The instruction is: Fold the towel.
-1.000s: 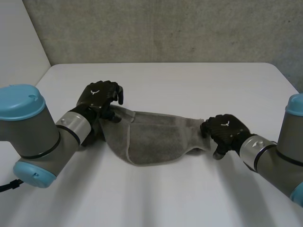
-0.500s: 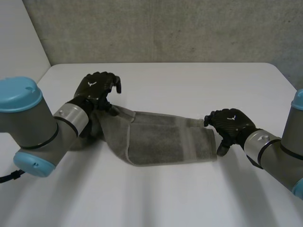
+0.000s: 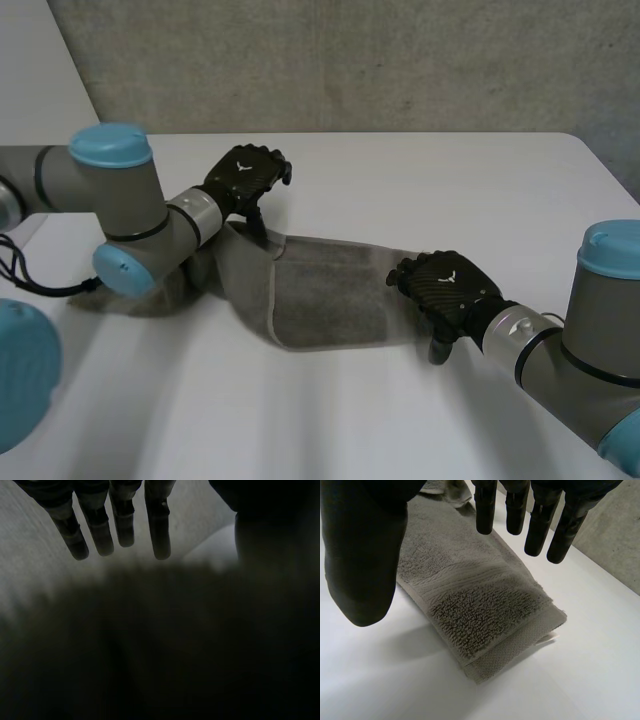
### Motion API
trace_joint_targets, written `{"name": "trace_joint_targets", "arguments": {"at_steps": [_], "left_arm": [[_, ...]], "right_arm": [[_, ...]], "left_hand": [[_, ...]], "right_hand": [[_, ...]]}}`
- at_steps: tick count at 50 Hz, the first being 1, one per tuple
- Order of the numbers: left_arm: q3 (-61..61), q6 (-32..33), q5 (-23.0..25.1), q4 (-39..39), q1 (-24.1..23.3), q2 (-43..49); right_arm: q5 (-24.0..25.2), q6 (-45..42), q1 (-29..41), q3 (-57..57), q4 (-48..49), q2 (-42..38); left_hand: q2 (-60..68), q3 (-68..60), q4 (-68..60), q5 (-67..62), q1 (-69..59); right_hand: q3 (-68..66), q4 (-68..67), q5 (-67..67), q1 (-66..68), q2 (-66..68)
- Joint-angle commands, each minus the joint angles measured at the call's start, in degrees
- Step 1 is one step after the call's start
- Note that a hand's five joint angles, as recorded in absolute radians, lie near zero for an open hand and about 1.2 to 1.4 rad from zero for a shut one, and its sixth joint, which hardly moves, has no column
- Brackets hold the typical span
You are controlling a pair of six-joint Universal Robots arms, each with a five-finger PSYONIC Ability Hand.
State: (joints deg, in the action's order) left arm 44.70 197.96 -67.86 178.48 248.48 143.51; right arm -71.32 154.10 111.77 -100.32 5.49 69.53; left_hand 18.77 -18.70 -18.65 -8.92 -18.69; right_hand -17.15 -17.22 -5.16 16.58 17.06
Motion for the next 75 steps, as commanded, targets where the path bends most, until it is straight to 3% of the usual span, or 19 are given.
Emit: {"name": "trace_joint_targets", "arguments": {"at_steps": [1, 14, 19, 28, 35, 42, 45, 64, 75], "left_arm": [[-10.0, 4.9, -1.3, -7.4, -0.1, 7.8], [-9.4, 5.7, -1.3, -7.9, -0.6, 9.6], [-9.3, 7.8, -1.3, -8.5, -0.6, 9.8], [-8.3, 14.4, -1.4, -9.6, -0.7, 10.7], [-8.2, 15.1, -2.4, -9.6, -0.9, 10.9], [-8.1, 14.9, -4.6, -9.5, -2.0, 8.2], [-7.2, 14.6, -6.2, -9.3, -2.1, 5.5], [13.7, 14.3, -6.9, -8.2, -2.1, -13.7], [20.0, 13.9, -6.9, -7.5, 0.8, -18.4]], "right_arm": [[0.0, -0.6, 0.0, -0.2, 0.0, -0.1], [0.2, -0.6, -0.3, 0.0, 0.1, -0.2], [0.3, -0.6, -0.3, 0.1, 0.2, -0.2], [0.4, -0.7, -0.7, 0.3, 0.2, -0.2], [0.4, -0.7, -0.5, 0.2, 0.2, -0.2], [0.3, -1.3, -0.4, 0.1, 0.2, -0.2], [0.4, -1.4, -0.4, 0.1, 0.2, -0.2], [2.1, -5.7, -0.8, -0.7, 2.0, -1.9], [1.6, -8.2, -0.3, 0.6, 2.9, -7.2]], "left_hand": [[1.5, -1.6, -1.7, -1.4, -1.6], [6.4, -6.5, -6.5, -6.3, -6.5], [18.2, -18.2, -18.3, -18.0, -18.3], [15.3, -15.4, -15.5, -15.2, -15.4], [19.0, -19.1, -19.2, -18.9, -19.1], [52.1, -52.2, -52.2, -52.0, -52.2], [59.0, -59.1, -59.2, -58.9, -59.1], [58.9, -59.0, -59.0, -58.8, -59.0], [58.7, -58.8, -58.9, -58.6, -58.8]], "right_hand": [[4.2, 4.3, 2.2, -3.6, -4.1], [4.0, 4.1, 2.1, -3.5, -3.9], [3.9, 3.9, 1.9, -3.3, -3.8], [3.4, 3.4, 1.4, -2.8, -3.3], [3.4, 3.4, 1.4, -2.8, -3.3], [3.2, 3.3, 1.2, -2.6, -3.1], [2.9, 2.9, 0.9, -2.3, -2.8], [-2.0, -1.9, -4.0, 2.6, 2.1], [-9.6, -9.5, -11.6, 10.2, 9.7]]}}
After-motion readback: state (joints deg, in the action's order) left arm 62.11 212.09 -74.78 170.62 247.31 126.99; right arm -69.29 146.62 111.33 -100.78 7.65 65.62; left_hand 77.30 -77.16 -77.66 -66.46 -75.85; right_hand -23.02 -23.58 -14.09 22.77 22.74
